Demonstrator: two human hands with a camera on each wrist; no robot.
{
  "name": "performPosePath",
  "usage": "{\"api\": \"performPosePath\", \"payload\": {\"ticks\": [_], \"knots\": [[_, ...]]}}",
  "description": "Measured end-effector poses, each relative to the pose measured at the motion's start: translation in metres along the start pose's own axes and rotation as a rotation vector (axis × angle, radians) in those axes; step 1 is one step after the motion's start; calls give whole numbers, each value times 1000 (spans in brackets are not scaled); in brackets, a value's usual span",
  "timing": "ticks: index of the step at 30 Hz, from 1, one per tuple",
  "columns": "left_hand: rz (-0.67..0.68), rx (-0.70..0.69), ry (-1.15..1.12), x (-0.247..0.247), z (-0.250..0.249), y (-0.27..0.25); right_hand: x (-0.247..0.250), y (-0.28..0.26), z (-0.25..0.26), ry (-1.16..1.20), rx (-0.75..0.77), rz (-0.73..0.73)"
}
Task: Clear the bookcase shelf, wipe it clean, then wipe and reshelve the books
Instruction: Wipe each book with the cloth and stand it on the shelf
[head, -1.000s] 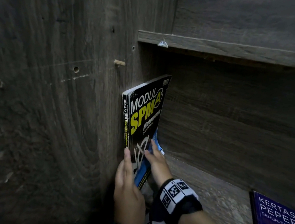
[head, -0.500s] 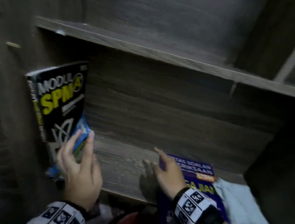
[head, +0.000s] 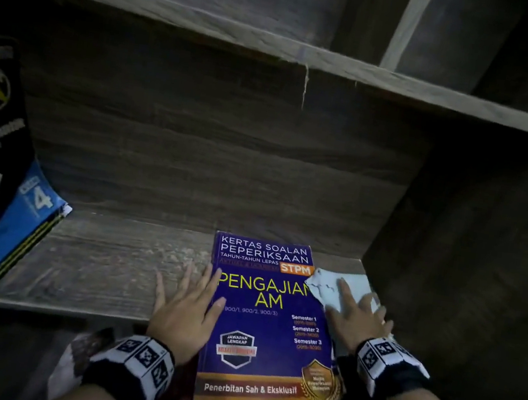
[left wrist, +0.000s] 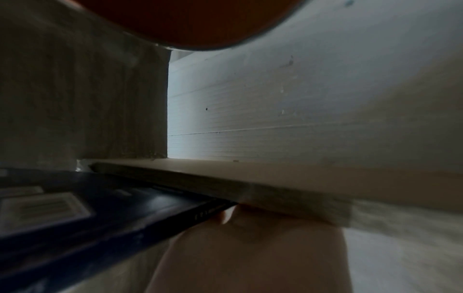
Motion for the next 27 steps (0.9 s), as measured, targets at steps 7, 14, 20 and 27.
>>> {"api": "performPosePath", "payload": {"ticks": [7,14,20,27], "knots": [[-64,34,-19,-6,-1,-3,6,-1,-10,176,98,-191],[-49,53,4,-7,3,2,40,-53,17,134,532,-158],[-89,94,95,-9,2,2,4,-41,44,-182,549,154],[-182,52,84,-18,8,2,16,3,78,-346,459,112]]}}
Point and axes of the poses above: each hand's wrist, its own y-axis towards the middle knuckle, its own x-axis out of the back of the hand, z = x × y, the point moved 1 cm from there along y, towards the middle knuckle, and after that the axes turned 11 degrees about -x, right-handed, at the moved point
